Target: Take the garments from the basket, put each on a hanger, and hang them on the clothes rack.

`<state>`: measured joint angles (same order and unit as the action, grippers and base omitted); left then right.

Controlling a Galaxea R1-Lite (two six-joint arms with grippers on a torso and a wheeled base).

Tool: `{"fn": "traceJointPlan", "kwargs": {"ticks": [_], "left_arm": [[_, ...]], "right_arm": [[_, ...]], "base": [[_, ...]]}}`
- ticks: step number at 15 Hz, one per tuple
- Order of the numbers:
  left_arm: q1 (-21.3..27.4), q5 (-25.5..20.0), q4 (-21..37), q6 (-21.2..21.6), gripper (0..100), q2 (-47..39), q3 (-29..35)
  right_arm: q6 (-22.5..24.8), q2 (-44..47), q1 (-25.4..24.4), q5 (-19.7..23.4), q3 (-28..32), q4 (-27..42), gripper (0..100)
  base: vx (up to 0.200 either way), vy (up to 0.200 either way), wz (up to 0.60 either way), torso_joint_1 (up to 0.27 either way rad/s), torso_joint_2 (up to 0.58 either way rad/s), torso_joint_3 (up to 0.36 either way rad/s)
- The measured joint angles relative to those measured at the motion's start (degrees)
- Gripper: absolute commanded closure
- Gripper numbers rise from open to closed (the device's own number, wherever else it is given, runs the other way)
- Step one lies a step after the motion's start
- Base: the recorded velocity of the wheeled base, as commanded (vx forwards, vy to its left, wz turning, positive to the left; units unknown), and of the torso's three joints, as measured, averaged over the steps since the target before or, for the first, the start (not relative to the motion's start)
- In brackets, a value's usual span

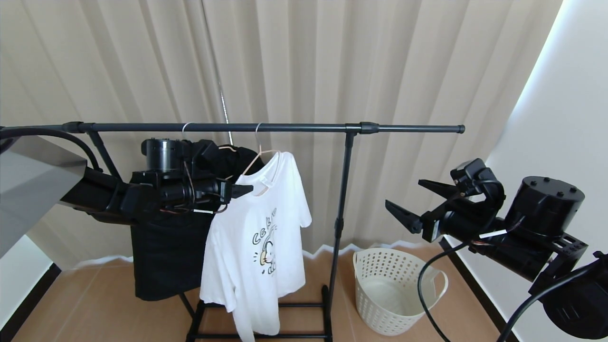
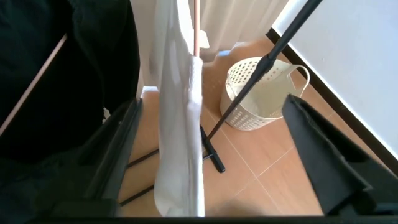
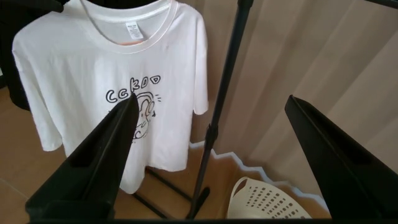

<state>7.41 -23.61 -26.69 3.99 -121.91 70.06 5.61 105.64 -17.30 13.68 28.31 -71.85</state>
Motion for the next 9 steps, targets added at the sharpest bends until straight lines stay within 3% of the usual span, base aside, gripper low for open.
{"fn": "traceJointPlan", "kwargs": {"ticks": [4, 9], "left_arm": [[-0.98, -0.09, 0.13, -0.02, 0, 4.79, -3.85], [-2.93, -0.15, -1.74, 0.68, 0, 18.71, -16.75]], "right_arm": [[0.0, -0.68, 0.0, 0.0, -0.22, 0.0, 0], [-0.09, -4.88, 0.33, -1.01, -2.21, 0.83, 0]], "base": [[0.0, 0.0, 0.0, 0.0, 0.0, 0.0], [0.0, 0.0, 0.0, 0.0, 0.0, 0.0]]}}
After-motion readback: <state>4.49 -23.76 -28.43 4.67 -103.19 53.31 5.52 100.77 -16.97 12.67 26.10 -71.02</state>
